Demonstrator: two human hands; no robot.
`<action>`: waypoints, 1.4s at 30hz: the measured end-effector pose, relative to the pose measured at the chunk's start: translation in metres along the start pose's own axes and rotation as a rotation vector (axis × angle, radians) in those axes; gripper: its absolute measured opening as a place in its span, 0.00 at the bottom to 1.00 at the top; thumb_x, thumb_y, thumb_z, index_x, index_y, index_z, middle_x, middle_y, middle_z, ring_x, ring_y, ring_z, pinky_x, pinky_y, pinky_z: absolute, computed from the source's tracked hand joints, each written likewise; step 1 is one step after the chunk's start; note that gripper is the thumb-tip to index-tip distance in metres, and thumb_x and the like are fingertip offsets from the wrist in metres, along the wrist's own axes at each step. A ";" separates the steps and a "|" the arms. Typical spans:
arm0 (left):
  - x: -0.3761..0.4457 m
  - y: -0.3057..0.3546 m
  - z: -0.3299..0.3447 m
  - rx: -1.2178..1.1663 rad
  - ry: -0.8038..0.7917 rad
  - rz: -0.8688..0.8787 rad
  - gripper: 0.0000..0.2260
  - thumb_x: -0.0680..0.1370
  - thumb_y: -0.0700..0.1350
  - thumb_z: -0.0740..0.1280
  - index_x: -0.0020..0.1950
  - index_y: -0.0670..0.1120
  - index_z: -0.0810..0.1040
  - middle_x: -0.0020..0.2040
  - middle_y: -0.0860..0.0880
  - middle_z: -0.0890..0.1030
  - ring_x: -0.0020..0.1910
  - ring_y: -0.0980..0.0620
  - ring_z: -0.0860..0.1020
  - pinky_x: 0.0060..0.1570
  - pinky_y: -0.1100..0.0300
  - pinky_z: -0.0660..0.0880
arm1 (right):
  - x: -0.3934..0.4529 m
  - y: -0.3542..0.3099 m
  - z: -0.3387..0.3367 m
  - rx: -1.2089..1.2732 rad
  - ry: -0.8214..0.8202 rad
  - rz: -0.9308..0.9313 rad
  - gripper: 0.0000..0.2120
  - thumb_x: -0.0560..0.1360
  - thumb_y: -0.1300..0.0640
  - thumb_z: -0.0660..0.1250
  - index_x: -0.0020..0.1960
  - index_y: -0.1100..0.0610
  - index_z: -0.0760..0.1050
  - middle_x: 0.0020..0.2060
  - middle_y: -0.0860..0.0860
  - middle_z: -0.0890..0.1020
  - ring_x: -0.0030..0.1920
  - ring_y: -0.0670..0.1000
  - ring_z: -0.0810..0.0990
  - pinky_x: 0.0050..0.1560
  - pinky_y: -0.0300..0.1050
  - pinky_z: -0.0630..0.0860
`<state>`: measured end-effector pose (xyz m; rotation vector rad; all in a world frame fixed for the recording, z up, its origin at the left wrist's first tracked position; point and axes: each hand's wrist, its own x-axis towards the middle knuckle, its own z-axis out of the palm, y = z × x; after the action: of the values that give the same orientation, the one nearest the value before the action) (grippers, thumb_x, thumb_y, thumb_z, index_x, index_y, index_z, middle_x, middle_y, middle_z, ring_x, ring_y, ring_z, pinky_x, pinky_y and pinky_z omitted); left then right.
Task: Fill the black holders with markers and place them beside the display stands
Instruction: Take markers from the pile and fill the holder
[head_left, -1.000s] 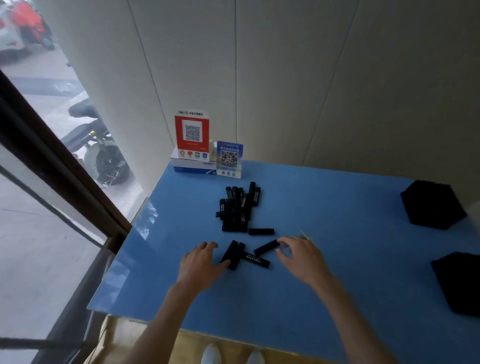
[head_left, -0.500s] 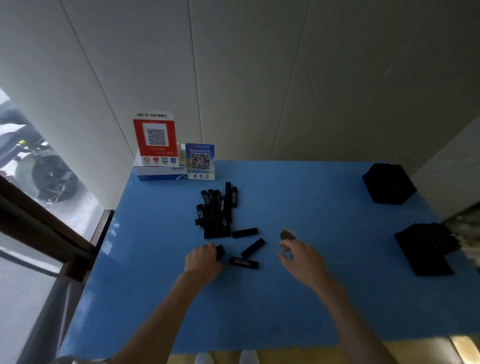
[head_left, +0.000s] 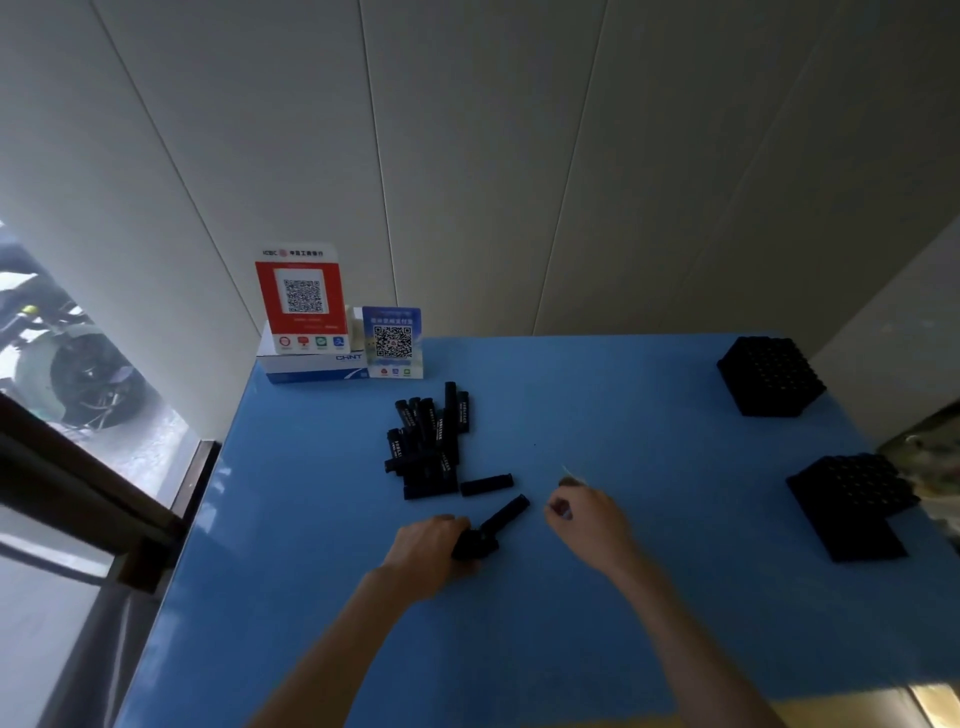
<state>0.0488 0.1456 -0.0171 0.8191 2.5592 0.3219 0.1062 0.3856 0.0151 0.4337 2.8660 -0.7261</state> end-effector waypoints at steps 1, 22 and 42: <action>-0.003 -0.004 -0.002 -0.007 -0.005 -0.028 0.13 0.79 0.58 0.64 0.51 0.49 0.73 0.49 0.50 0.77 0.49 0.48 0.78 0.43 0.57 0.70 | 0.003 -0.005 0.006 0.004 -0.017 0.017 0.10 0.77 0.49 0.66 0.39 0.52 0.77 0.37 0.47 0.81 0.37 0.46 0.79 0.37 0.42 0.73; -0.067 -0.107 -0.050 -1.224 0.325 -0.522 0.06 0.81 0.40 0.62 0.54 0.38 0.76 0.32 0.40 0.79 0.28 0.45 0.76 0.29 0.54 0.74 | 0.061 -0.091 0.051 -0.061 0.034 0.271 0.22 0.72 0.38 0.68 0.33 0.55 0.70 0.30 0.48 0.77 0.31 0.48 0.75 0.26 0.39 0.67; -0.017 -0.049 -0.047 -1.334 0.074 -0.291 0.05 0.78 0.36 0.70 0.53 0.39 0.79 0.41 0.40 0.84 0.33 0.46 0.81 0.30 0.57 0.76 | -0.027 -0.023 0.006 0.888 0.031 0.328 0.04 0.81 0.59 0.65 0.55 0.53 0.73 0.38 0.54 0.79 0.37 0.49 0.77 0.35 0.43 0.73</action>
<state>0.0147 0.0919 0.0131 -0.0838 1.8050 1.6710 0.1253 0.3573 0.0259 0.9743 2.2377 -1.8810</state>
